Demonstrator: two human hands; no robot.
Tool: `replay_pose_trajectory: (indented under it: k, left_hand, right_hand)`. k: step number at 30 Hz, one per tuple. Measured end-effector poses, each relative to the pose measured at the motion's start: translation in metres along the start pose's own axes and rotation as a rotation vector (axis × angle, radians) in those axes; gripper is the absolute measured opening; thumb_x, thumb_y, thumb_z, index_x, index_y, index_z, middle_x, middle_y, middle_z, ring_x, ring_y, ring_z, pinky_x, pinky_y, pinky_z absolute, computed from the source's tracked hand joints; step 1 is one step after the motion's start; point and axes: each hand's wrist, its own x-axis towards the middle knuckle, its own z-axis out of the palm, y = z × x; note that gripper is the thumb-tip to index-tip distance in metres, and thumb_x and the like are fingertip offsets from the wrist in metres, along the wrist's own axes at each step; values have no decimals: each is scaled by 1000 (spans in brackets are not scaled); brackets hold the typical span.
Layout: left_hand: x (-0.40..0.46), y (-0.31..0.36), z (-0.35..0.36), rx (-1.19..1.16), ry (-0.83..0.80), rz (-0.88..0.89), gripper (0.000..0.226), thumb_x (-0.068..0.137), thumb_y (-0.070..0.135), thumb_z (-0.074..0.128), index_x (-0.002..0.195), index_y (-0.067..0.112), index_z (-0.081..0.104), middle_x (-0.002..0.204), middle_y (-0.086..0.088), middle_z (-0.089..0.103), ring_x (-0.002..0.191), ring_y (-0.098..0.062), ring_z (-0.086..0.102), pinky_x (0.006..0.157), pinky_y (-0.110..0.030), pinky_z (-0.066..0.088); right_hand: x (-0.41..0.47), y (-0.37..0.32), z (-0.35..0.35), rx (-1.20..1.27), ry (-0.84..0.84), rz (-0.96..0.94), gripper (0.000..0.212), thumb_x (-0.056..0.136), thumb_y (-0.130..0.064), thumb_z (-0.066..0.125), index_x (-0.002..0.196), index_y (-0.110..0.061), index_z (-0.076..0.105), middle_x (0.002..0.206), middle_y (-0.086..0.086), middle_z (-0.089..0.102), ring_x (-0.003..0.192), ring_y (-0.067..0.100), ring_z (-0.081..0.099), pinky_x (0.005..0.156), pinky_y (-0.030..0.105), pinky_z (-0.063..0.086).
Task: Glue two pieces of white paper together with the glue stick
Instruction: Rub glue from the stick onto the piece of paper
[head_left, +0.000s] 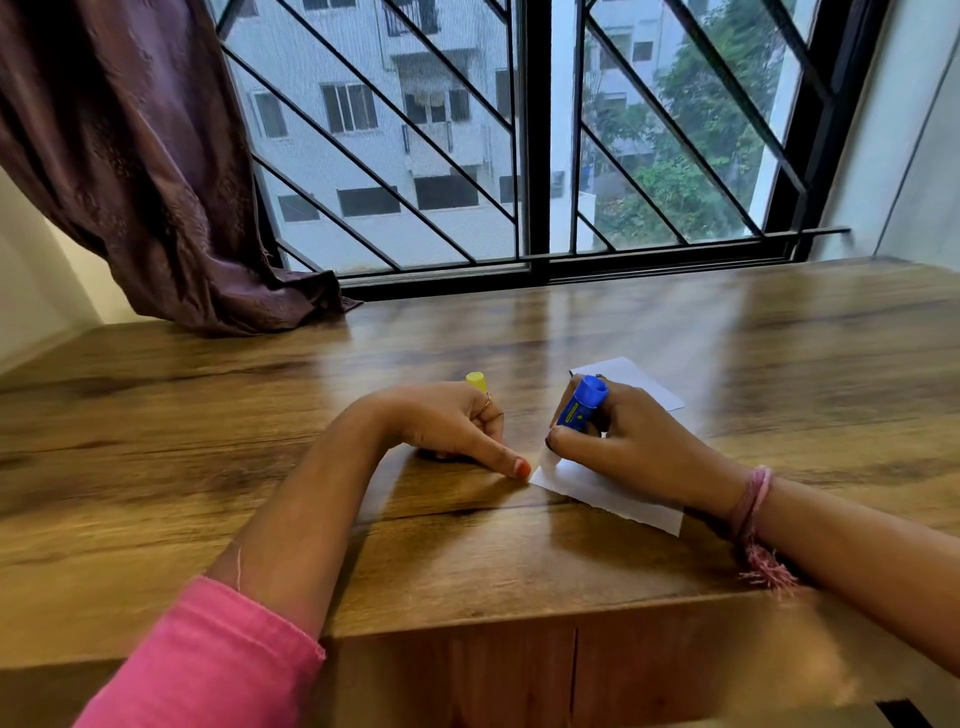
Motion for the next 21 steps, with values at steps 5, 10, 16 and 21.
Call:
replay_pose_trajectory:
  k: [5,10,16,21]
  left_hand:
    - [1,1,2,20,8,-16,36,68,51,79,62,25,55,56,11,54,45,-1,43,46,-18,34]
    - [3,2,2,1,-1,-28,37,67,49,80,61,25,53,51,13,52,42,0,42,43,-17,33]
    - [4,2,2,-38,-1,-51,38,64,47,83,59,25,52,50,12,51,42,-4,40,44,-20,31]
    - [3,3,2,-43,-4,-82,37,64,46,84,61,25,53,55,10,54,49,-7,42,47,-21,33]
  right_hand:
    - [0,0,0,6,-29,-20,21,77,-15,65,70,1,55,72,22,55,59,16,45,60,44,41]
    - [1,1,0,-5,-7,-24,21,77,-18,66,71,0,57,72,18,56,59,13,45,63,44,43]
    - [6,7,-1,-6,32,14,24,76,-19,65,66,-1,53,60,1,47,53,10,40,94,55,42]
    - [6,6,-3,-14,3,-10,20,74,-25,66,68,-6,61,66,7,58,55,12,47,88,52,46]
